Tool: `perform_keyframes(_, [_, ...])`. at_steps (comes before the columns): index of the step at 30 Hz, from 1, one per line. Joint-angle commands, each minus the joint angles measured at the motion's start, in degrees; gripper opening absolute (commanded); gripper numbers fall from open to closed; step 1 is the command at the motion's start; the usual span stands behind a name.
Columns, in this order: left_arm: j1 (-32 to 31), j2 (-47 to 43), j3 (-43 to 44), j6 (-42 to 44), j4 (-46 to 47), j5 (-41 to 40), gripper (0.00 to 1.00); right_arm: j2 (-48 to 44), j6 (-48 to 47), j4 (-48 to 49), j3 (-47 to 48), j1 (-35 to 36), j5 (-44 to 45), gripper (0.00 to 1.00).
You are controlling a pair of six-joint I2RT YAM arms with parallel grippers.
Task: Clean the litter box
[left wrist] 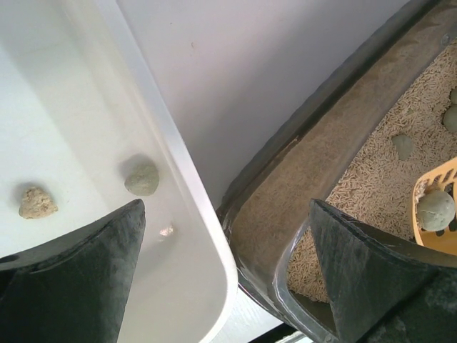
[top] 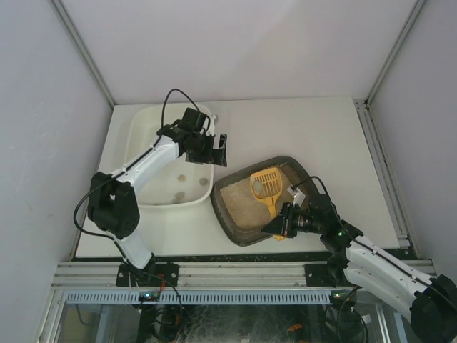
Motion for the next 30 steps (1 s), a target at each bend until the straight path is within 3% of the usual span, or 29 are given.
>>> perform_keyframes(1, [-0.04,-3.87,-1.43,1.01,2.27,-0.18,1.0,-0.27,8.93,18.98,-4.75,-0.85,1.3,0.0])
perform_keyframes(9, [-0.04,-5.33,-3.41,2.25,4.14,-0.49,1.0,-2.75,12.36,20.09,-6.59,4.08,3.38,0.0])
perform_keyframes(14, [-0.04,-4.66,-0.46,14.63,0.39,8.23,1.0,-10.04,14.04,15.39,-8.52,2.89,7.78,0.0])
perform_keyframes(19, [-0.13,-1.69,7.54,23.03,-6.5,10.05,1.0,-15.86,14.37,8.94,-8.34,1.02,8.99,0.0])
perform_keyframes(24, [-1.07,-0.2,9.94,27.8,-5.56,11.47,1.0,-14.29,13.03,6.48,-6.27,2.01,7.65,0.0])
perform_keyframes(30, [-6.07,4.95,12.56,33.21,-6.97,13.04,1.0,-12.24,13.84,9.95,-5.96,2.78,5.68,0.0])
